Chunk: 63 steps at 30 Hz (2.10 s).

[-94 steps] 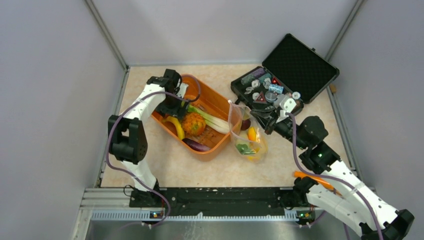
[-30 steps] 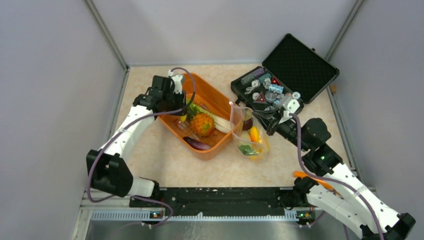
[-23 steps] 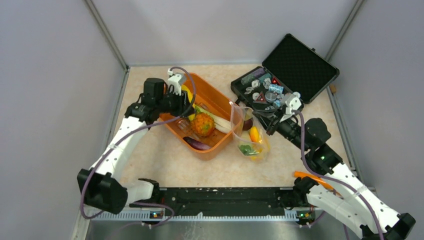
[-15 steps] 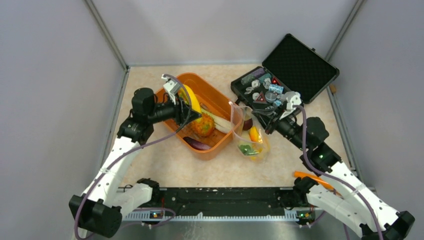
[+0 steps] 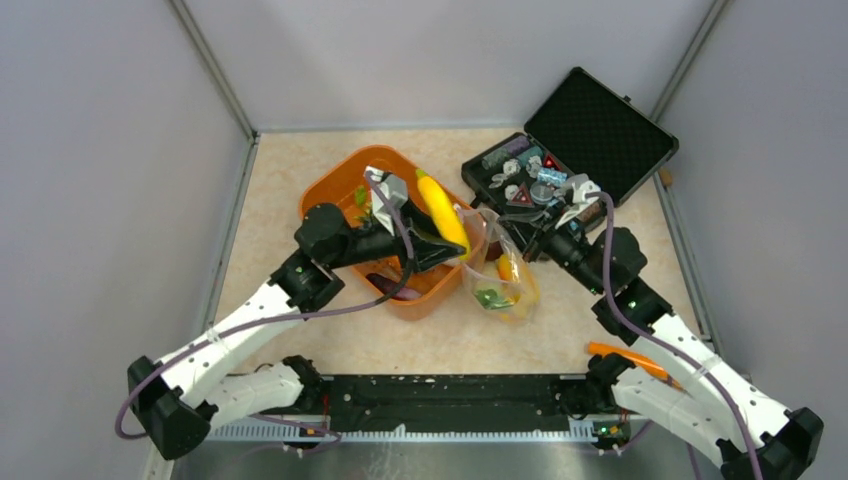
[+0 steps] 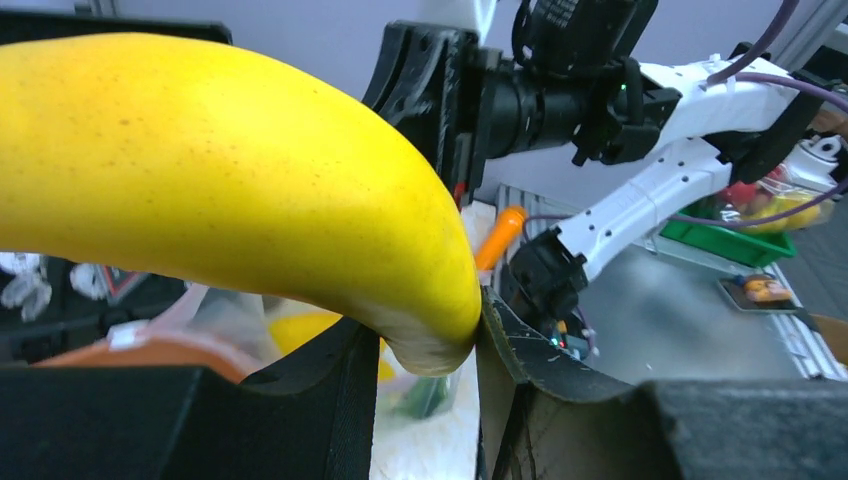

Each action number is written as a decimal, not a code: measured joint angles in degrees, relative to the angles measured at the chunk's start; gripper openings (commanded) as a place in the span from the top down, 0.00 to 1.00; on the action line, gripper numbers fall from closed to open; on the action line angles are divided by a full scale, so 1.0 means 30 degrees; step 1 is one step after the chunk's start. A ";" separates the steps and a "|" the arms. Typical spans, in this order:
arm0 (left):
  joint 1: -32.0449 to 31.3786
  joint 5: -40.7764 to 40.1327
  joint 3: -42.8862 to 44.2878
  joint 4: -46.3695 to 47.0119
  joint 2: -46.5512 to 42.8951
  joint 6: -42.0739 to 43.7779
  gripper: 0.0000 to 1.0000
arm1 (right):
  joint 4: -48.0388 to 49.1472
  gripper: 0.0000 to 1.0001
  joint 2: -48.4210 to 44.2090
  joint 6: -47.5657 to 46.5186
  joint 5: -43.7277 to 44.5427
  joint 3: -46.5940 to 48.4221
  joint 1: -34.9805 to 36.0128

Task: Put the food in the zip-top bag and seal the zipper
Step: Place the fake fruit in the zipper food storage bag.

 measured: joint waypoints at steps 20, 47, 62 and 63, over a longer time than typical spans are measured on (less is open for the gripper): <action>-0.6244 -0.9078 0.1253 0.1982 0.5399 0.5464 0.54 | -0.0342 1.00 -0.0357 0.1945 0.0306 0.0299 0.0000; -0.6907 -1.4710 0.3104 -0.2878 0.5078 0.7512 0.05 | -0.1472 1.00 -0.0969 0.2244 0.1690 0.1610 0.0000; -0.5756 -2.2425 0.0423 -0.4248 -0.0648 0.6047 0.01 | -0.1545 1.00 -0.1785 0.2302 0.1523 0.1457 0.0000; -0.5268 -2.2768 0.0357 -0.4772 -0.0765 0.5603 0.01 | -0.1581 1.00 -0.1785 0.2361 0.1464 0.1457 0.0000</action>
